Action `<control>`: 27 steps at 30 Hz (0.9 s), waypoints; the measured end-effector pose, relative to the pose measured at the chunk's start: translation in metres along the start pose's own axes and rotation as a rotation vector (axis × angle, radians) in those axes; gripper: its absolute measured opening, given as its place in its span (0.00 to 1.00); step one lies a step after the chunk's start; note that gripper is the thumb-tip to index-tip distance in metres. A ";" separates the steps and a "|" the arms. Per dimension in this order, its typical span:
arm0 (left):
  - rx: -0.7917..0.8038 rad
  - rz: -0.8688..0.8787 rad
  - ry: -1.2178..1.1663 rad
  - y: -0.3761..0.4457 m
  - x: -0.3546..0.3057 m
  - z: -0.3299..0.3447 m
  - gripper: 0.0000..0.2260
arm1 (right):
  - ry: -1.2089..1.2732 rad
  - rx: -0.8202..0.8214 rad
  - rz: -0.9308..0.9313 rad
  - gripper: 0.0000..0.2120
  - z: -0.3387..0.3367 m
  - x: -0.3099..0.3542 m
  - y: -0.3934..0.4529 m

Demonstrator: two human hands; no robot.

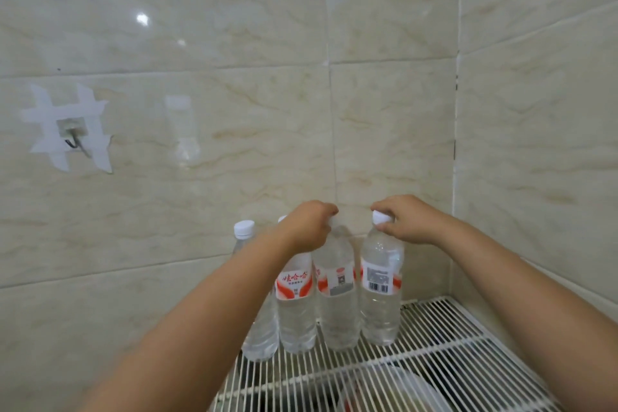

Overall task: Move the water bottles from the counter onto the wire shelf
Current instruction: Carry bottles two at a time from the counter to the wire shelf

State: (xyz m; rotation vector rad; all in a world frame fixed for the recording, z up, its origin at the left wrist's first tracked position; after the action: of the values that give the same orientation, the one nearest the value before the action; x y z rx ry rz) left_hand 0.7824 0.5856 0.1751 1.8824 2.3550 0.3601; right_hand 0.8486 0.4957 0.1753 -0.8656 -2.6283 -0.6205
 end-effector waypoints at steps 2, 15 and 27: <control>-0.005 0.006 -0.006 0.004 0.000 -0.002 0.19 | -0.043 -0.003 -0.008 0.13 -0.001 0.003 0.001; -0.172 -0.102 0.043 -0.004 -0.009 0.008 0.17 | -0.062 -0.090 0.052 0.15 -0.004 -0.013 0.001; -0.202 -0.143 -0.077 -0.005 0.009 -0.003 0.12 | 0.249 -0.187 -0.037 0.22 -0.004 0.007 -0.001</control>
State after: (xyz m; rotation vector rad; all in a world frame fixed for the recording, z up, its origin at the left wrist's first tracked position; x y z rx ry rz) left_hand 0.7751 0.5928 0.1779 1.6000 2.2900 0.4811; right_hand 0.8427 0.4964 0.1815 -0.7378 -2.3946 -0.9319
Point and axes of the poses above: each hand's wrist, its own y-axis towards the middle knuckle, its own z-axis out of the palm, x = y × z, the point moved 10 cm from there along y, towards the middle knuckle, and after that the axes turned 11 degrees about y, right-handed, at the moved point
